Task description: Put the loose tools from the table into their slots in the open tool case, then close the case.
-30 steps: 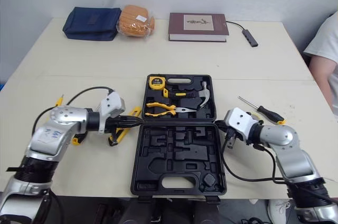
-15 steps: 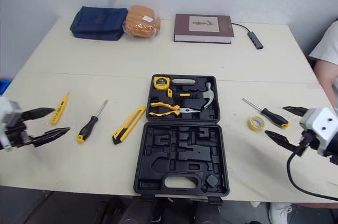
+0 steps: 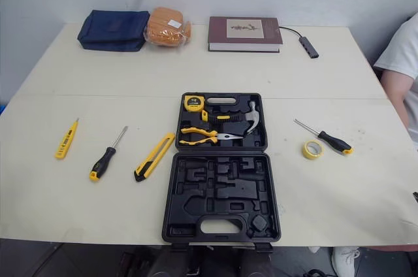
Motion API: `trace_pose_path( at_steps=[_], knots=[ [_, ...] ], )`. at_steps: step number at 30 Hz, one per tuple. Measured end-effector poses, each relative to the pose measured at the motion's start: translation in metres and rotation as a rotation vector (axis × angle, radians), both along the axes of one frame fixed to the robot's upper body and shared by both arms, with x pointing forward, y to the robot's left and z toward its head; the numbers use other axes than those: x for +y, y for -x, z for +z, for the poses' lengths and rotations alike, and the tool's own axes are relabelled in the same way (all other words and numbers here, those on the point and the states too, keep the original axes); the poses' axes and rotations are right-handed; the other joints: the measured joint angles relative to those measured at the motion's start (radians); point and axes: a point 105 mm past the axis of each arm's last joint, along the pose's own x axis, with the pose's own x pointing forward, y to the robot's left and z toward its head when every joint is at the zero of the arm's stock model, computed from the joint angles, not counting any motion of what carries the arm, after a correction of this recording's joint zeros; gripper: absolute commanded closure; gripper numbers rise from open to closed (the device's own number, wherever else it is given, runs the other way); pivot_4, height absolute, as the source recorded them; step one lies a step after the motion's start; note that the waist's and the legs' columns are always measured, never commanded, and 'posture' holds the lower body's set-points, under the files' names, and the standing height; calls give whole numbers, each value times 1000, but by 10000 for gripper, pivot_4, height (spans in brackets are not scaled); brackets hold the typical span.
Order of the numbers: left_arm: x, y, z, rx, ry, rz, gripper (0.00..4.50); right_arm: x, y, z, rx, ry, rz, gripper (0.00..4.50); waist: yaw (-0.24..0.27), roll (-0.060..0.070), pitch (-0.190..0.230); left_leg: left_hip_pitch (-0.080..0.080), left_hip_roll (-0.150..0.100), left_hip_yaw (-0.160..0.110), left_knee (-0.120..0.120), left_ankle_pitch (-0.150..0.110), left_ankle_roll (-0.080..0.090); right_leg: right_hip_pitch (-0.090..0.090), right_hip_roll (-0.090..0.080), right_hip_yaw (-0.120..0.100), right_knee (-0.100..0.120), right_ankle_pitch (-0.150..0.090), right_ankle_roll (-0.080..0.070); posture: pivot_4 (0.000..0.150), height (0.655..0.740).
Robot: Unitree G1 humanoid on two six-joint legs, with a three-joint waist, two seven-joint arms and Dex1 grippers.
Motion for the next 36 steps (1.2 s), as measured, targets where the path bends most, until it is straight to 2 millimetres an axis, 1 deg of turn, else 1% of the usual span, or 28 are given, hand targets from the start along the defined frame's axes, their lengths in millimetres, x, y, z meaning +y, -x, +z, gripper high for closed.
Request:
trace_pose_path(
  at_steps=[1,3,5,7,8,9,11,14,16,18,20,22,25,27,29,32,35,36],
  knots=[
    [-3,-1,-3,-1,24,-11,176,2,1,-1,-4,-4,7,0,-2,0,0,0,0,0,0,0,0,0,0,0,0,0,0,1500,7400],
    [-8,-8,-4,-28,26,-41,176,13,-4,-3,-28,-30,52,0,-2,0,0,0,2,0,0,0,0,0,1,0,0,0,-2,1500,7400],
    [-14,-18,-2,-49,5,-70,176,28,-17,-3,-55,-56,114,0,-3,0,0,0,2,0,0,0,-1,0,1,1,0,1,-3,1500,7400],
    [-21,-27,1,-48,-13,-114,176,39,-28,1,-84,-76,157,0,-6,1,0,0,2,1,0,0,-1,-1,1,1,0,1,-3,1500,7400],
    [-27,-35,5,-50,-27,-148,176,48,-38,7,-112,-93,191,0,-7,1,0,0,2,1,0,1,-3,-1,1,2,1,1,-3,1500,7400],
    [-31,-39,7,-49,-38,-168,176,54,-43,12,-131,-99,213,0,-8,1,0,0,2,2,0,1,-3,-2,1,2,1,1,-3,1500,7400],
    [-45,-53,11,-52,-47,-235,176,78,-61,28,-209,-124,311,0,-8,2,0,-2,2,3,0,2,-4,-5,2,3,1,1,-3,1500,7400],
    [-72,-69,11,-55,-10,-336,176,115,-83,45,-284,-165,446,0,-8,2,0,-4,2,5,0,2,-4,-8,2,4,4,1,-3,1500,7400],
    [-89,-77,13,-52,40,-379,176,142,-92,59,-325,-199,545,0,-6,2,0,-5,2,6,1,2,-3,-10,2,5,6,1,-3,1500,7400],
    [-107,-81,17,-25,92,-423,176,170,-98,74,-353,-217,654,0,-5,2,0,-6,2,6,1,3,-3,-11,2,6,9,1,-3,1500,7400],
    [-130,-85,24,-5,129,-488,176,197,-101,88,-377,-239,759,0,-2,2,0,-6,2,7,2,3,-3,-11,2,6,9,1,-3,1500,7400],
    [-147,-88,30,9,161,-534,176,214,-102,95,-389,-260,825,0,0,1,0,-6,2,7,3,3,-3,-11,2,6,9,1,-3,1500,7400],
    [-166,-88,32,117,181,-536,176,242,-102,104,-407,-318,931,0,2,1,0,-6,2,7,3,3,-3,-11,2,7,9,1,-3,1500,7400],
    [-176,-87,32,196,162,-523,176,263,-95,109,-416,-346,1022,0,2,1,0,-6,2,7,2,3,-4,-11,3,7,10,1,-3,1500,7400],
    [-189,-94,37,193,191,-506,176,282,-84,106,-397,-382,1113,0,6,1,0,-6,3,7,2,3,-4,-11,4,7,11,1,-3,1500,7400],
    [-198,-101,32,218,173,-486,176,306,-70,96,-335,-388,1240,0,5,1,0,-6,3,7,2,4,-4,-11,5,8,12,1,-3,1500,7400],
    [-205,-105,21,225,191,-456,176,310,-67,90,-302,-400,1266,0,2,1,0,-5,3,8,3,4,-4,-11,5,9,12,1,-3,1500,7400],
    [-211,-105,12,245,194,-449,176,311,-66,88,-288,-392,1280,0,1,1,0,-5,3,8,2,4,-4,-11,6,9,12,1,-3,1500,7400]
  ],
)
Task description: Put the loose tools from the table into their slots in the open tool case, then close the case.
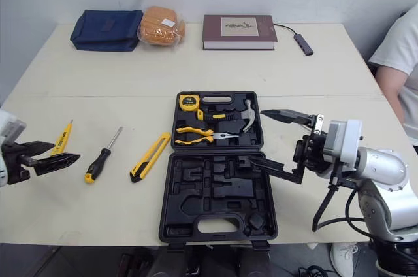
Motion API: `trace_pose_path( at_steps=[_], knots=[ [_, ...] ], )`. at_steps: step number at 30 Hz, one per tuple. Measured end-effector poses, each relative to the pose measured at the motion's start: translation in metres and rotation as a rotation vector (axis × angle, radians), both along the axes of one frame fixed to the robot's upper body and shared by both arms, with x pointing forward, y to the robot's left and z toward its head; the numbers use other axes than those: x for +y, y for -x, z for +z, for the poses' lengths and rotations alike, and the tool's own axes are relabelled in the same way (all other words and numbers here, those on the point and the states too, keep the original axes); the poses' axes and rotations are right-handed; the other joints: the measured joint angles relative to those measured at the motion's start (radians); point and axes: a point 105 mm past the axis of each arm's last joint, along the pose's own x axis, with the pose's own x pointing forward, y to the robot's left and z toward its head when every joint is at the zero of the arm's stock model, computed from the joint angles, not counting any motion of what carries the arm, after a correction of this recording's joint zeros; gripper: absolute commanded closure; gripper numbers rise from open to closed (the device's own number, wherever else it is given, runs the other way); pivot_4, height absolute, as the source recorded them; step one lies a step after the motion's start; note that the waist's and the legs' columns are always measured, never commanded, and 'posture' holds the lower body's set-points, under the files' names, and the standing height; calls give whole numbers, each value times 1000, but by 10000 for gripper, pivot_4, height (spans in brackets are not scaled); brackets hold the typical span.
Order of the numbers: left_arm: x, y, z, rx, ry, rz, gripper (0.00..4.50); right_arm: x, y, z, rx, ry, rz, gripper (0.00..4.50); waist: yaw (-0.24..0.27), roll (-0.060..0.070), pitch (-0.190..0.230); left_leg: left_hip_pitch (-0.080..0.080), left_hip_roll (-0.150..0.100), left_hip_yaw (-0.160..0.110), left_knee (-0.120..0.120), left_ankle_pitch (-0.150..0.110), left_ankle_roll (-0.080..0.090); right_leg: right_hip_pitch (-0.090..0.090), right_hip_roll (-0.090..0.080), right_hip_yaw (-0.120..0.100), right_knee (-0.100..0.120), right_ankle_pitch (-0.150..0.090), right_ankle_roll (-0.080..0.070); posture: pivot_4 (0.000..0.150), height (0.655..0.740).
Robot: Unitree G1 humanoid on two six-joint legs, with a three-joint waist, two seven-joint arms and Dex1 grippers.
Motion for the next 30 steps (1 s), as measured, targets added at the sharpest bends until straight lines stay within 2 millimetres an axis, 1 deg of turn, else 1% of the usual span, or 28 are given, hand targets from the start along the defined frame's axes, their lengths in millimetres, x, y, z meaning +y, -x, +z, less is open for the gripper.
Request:
trace_pose_path(
  at_steps=[2,3,4,11,12,13,14,15,16,19,20,27,30],
  knots=[
    [-14,0,-19,38,18,0,176,2,1,-7,11,24,24,0,1,0,0,0,1,0,0,0,0,0,1,0,0,0,0,1500,7400],
    [-18,2,-29,55,25,13,176,3,2,-9,16,36,33,0,1,-1,0,0,2,0,1,1,1,0,2,1,0,0,0,1500,7400],
    [-20,3,-33,63,30,23,176,3,2,-10,19,39,34,0,1,-1,0,0,2,0,1,1,1,0,2,1,1,0,0,1500,7400],
    [-21,6,-52,87,2,69,176,1,0,-13,18,41,26,0,7,-2,-1,1,3,1,2,0,-2,0,3,2,-2,0,-1,1500,7400],
    [-23,6,-55,90,12,70,5369,1,0,-13,15,40,25,0,8,-2,-1,1,3,1,2,0,-2,0,3,2,-2,0,-1,1500,7400],
    [-26,4,-59,84,27,71,8262,1,0,-13,13,43,23,0,11,-2,-1,1,3,1,2,0,-2,0,3,2,-2,0,-1,1500,7400],
    [-28,1,-60,70,35,68,12280,1,0,-13,13,44,20,0,13,-2,-1,1,3,1,2,0,-2,0,3,2,-2,0,-1,1500,7400],
    [-30,-1,-60,60,35,64,18591,1,0,-13,13,44,18,0,17,-2,-1,1,3,1,2,0,-2,0,3,2,-2,0,-1,1500,7400],
    [-30,-2,-60,55,32,63,22355,1,0,-13,13,44,16,0,20,-2,-1,1,3,1,2,0,-2,0,3,2,-2,0,-1,1500,7400],
    [-28,-8,-62,36,31,69,35864,0,-1,-15,24,42,7,0,25,-2,-1,1,3,1,2,0,-2,-1,3,2,-2,0,-1,1500,7400],
    [-29,-9,-61,29,27,64,37822,0,-1,-16,28,42,5,0,25,-2,-1,1,3,1,2,0,-2,0,3,2,-2,0,-1,1500,7400],
    [-26,-12,-63,8,31,60,37814,-1,-2,-20,54,43,-16,0,26,-2,-1,1,3,1,3,0,-2,0,3,2,-2,0,-1,1500,7400],
    [-19,-15,-61,-35,29,69,37814,-1,-2,-22,56,50,-23,0,26,-2,-1,1,3,1,3,0,-3,-1,3,2,-2,1,-1,1500,7400]
  ],
)
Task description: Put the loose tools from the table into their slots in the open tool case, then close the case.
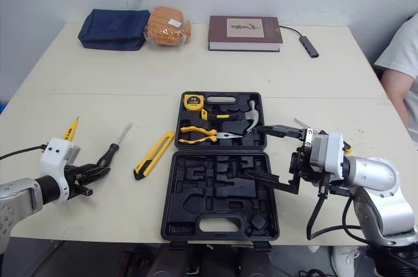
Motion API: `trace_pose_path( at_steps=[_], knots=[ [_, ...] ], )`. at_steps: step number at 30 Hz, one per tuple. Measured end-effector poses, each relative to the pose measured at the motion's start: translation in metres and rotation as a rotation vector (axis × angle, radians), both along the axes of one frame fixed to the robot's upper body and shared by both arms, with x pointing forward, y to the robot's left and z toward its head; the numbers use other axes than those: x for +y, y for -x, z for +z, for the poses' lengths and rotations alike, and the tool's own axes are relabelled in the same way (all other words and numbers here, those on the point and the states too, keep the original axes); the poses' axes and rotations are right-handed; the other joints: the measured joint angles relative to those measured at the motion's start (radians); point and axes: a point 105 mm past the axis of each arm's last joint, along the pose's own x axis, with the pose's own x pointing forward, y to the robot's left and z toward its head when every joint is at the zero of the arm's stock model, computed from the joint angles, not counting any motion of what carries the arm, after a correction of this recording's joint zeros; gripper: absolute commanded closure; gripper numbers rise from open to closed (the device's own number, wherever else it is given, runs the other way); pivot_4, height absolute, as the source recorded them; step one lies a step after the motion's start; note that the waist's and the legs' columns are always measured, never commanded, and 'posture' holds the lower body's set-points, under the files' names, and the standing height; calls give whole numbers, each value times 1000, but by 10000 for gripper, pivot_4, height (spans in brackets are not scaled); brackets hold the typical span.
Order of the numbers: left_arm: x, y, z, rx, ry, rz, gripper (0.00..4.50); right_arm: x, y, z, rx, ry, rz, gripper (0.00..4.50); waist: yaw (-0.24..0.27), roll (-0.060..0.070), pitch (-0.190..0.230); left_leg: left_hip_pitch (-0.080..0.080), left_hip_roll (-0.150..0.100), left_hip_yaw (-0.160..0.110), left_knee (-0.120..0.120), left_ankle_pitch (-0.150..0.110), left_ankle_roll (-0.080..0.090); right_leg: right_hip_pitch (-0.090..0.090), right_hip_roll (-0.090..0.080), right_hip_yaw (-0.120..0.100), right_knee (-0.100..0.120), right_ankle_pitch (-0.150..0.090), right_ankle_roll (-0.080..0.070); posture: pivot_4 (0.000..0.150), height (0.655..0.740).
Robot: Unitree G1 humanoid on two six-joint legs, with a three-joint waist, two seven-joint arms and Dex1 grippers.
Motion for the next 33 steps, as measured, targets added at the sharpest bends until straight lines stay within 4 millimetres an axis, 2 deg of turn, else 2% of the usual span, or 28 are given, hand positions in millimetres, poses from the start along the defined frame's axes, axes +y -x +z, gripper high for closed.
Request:
trace_pose_path(
  at_steps=[3,4,6,7,11,16,19,22,29,33],
  knots=[
    [2,-14,33,-215,-24,-96,37814,-3,0,-2,-6,7,-16,0,0,-1,0,-1,0,0,0,0,0,-1,0,0,0,0,-1,1500,7400],
    [-1,-18,51,-301,-56,-154,37814,-4,0,-2,-9,7,-19,0,1,-1,0,-1,0,1,0,0,0,0,0,0,-1,0,-1,1500,7400],
    [-7,-21,70,-401,-95,-235,37814,-8,0,-4,-13,8,-33,0,2,-1,0,-1,0,1,0,0,0,0,-1,0,-2,0,-1,1500,7400],
    [-17,-23,78,-439,-105,-307,37814,-13,-1,-7,-13,17,-51,0,4,-1,0,-1,-1,1,0,0,1,1,-1,-1,-2,0,-1,1500,7400],
    [-90,-26,96,-507,-98,-716,37814,-32,-2,-17,-10,38,-131,0,9,-1,0,-1,-1,2,1,1,3,2,0,0,0,1,0,1500,7400],
    [-138,-17,92,-408,-131,-1006,37814,-45,3,-23,-7,56,-185,0,-4,-1,0,0,3,5,0,3,5,1,7,0,1,1,0,1500,7400],
    [-161,-6,79,-293,-222,-1175,37814,-51,5,-24,-7,58,-218,0,-6,-1,0,3,5,9,0,3,5,1,9,1,2,2,0,1500,7400],
    [-172,-4,70,-218,-280,-1251,37814,-52,5,-25,-4,66,-227,0,-2,-1,0,2,6,9,2,3,5,1,10,3,2,2,0,1500,7400],
    [-193,-21,63,-152,-503,-1295,37814,-50,10,-26,-5,75,-240,0,5,-1,0,-1,5,8,5,3,6,1,10,5,2,2,0,1500,7400],
    [-193,-26,51,-106,-633,-1343,37814,-50,10,-26,-3,67,-254,0,-2,-1,0,-1,6,8,6,3,6,0,10,5,2,2,0,1500,7400]
  ],
)
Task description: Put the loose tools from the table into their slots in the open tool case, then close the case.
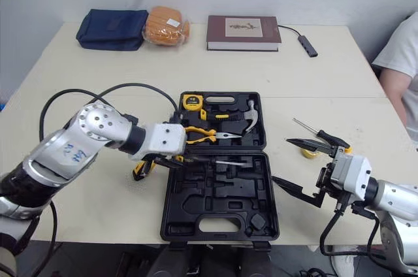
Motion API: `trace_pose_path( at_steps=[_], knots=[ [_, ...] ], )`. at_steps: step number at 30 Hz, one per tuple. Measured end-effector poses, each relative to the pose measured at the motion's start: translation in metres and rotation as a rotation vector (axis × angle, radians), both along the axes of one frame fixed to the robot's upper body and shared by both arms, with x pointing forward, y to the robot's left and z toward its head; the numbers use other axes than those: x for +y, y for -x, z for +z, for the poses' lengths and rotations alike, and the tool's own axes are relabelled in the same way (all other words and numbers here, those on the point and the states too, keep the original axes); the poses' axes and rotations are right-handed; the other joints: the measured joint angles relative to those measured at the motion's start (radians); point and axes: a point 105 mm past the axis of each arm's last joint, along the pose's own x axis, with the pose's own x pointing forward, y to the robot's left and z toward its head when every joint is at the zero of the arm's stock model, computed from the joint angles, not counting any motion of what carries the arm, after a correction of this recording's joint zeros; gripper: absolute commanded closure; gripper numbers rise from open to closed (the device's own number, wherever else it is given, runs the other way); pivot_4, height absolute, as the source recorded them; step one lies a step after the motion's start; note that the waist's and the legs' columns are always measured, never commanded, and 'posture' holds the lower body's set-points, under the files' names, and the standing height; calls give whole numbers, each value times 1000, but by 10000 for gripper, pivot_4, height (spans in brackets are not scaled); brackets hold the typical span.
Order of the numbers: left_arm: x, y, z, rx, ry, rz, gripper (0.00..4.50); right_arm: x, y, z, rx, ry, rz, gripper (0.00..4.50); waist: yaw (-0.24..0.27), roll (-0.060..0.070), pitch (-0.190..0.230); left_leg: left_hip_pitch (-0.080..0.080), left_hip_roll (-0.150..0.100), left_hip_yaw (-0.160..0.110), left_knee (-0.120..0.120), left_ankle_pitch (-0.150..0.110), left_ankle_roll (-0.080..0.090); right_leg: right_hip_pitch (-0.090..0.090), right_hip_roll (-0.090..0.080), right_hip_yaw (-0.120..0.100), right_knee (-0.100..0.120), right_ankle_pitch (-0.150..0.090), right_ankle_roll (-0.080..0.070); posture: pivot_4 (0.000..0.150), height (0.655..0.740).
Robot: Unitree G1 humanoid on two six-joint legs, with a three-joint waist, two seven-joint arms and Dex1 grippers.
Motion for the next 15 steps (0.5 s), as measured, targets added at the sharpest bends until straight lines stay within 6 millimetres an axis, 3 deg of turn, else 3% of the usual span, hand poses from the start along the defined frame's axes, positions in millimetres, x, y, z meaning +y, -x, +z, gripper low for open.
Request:
trace_pose_path(
  at_steps=[4,15],
  knots=[
    [2,-7,-10,5,-53,21,37814,4,6,-2,5,-1,3,0,4,0,0,-1,1,-1,2,0,0,0,0,0,0,0,0,1500,7400],
    [-10,-7,-2,55,35,69,37814,10,12,1,1,-4,-2,0,3,0,0,-2,1,-2,6,-1,1,0,-1,0,5,0,0,1500,7400]
  ],
)
